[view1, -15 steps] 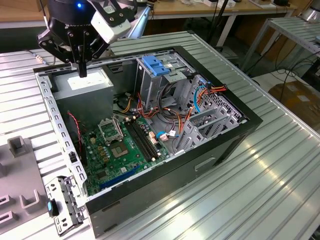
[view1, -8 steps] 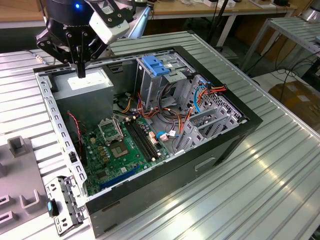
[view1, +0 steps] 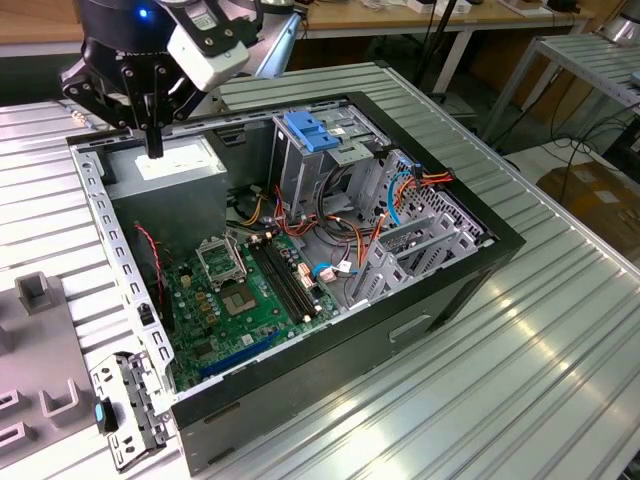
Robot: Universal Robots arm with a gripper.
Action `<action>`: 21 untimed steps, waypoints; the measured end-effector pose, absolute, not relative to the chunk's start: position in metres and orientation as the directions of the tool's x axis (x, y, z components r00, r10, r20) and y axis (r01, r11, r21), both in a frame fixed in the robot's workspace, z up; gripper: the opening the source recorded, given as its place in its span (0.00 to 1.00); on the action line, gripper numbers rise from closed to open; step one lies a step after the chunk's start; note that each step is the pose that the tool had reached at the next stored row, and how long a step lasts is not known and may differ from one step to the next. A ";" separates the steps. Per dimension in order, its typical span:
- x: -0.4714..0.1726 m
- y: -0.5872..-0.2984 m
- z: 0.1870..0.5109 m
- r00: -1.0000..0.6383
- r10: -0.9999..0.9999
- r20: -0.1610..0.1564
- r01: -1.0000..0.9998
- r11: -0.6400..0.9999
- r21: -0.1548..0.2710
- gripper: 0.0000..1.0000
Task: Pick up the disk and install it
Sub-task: 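Reach for the disk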
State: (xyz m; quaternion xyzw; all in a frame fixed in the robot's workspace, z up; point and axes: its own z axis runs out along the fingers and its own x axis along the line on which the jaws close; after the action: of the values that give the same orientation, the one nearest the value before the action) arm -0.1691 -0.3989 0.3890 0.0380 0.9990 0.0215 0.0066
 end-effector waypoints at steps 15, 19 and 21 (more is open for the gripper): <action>-0.177 -0.399 0.388 -0.997 0.076 -0.006 0.076 0.996 0.043 0.11; -0.179 -0.399 0.388 -0.997 0.076 -0.006 0.076 0.996 0.043 0.11; -0.180 -0.399 0.388 -0.997 0.076 -0.005 0.076 0.996 0.043 0.11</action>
State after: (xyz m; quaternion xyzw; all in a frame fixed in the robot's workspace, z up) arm -0.1801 -0.3989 0.3875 0.0381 0.9990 0.0213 0.0035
